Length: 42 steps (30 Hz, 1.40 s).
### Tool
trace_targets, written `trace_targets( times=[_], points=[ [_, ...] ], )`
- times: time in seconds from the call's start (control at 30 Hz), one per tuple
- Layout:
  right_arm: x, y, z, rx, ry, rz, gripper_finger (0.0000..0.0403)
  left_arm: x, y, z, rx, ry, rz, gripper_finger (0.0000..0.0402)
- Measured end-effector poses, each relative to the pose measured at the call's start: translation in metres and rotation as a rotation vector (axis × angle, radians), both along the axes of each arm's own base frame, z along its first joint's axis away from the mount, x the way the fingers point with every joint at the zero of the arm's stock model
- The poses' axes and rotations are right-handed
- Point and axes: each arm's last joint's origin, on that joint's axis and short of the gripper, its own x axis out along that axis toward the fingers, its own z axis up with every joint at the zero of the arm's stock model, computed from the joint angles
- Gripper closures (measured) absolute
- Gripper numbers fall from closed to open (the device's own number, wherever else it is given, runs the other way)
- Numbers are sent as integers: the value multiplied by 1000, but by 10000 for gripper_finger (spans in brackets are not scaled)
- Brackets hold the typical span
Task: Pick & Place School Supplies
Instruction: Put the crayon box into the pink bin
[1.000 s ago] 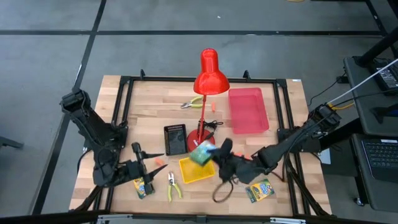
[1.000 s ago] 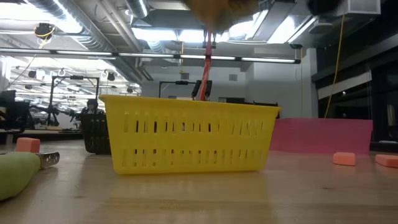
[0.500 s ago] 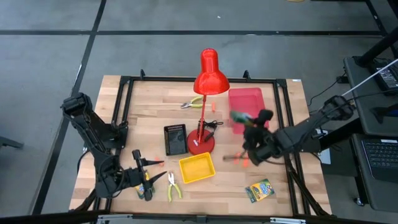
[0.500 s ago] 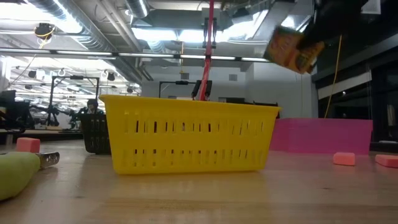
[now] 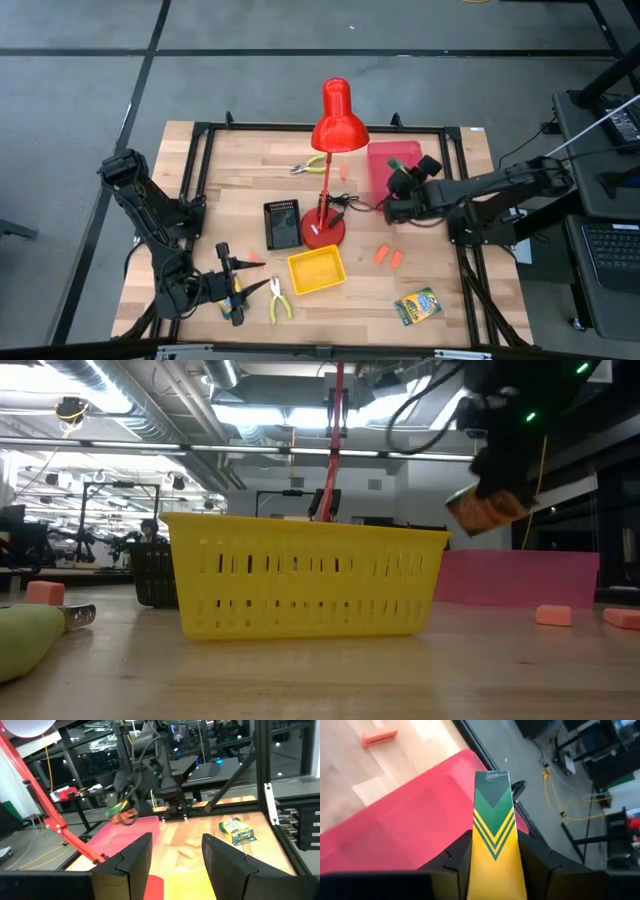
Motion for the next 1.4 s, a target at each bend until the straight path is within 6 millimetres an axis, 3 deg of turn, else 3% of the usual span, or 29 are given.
trace_targets(
  times=[0.13,0.37,0.6,0.73,0.9,1.1,1.27,1.4],
  points=[
    [8,-16,-12,42,-23,0,275,0,0,0,-13,-1,-18,233],
    [0,-46,-34,107,24,-77,248,-2,-7,-7,-9,5,-37,233],
    [11,-46,-35,115,-91,-14,222,0,-11,-15,-6,12,-34,233],
    [18,-35,-28,242,-206,93,210,1,-12,-19,-31,4,-18,233],
    [18,4,-21,553,-302,266,206,-2,-16,-29,-32,0,40,232],
    [2,81,-27,869,-227,447,206,-5,-17,-45,-63,-9,78,229],
    [-26,138,-37,955,-106,593,206,-3,-16,-49,-67,-7,85,228],
    [-48,167,-45,901,-41,690,209,-2,-15,-49,-80,-13,89,228]
  ],
)
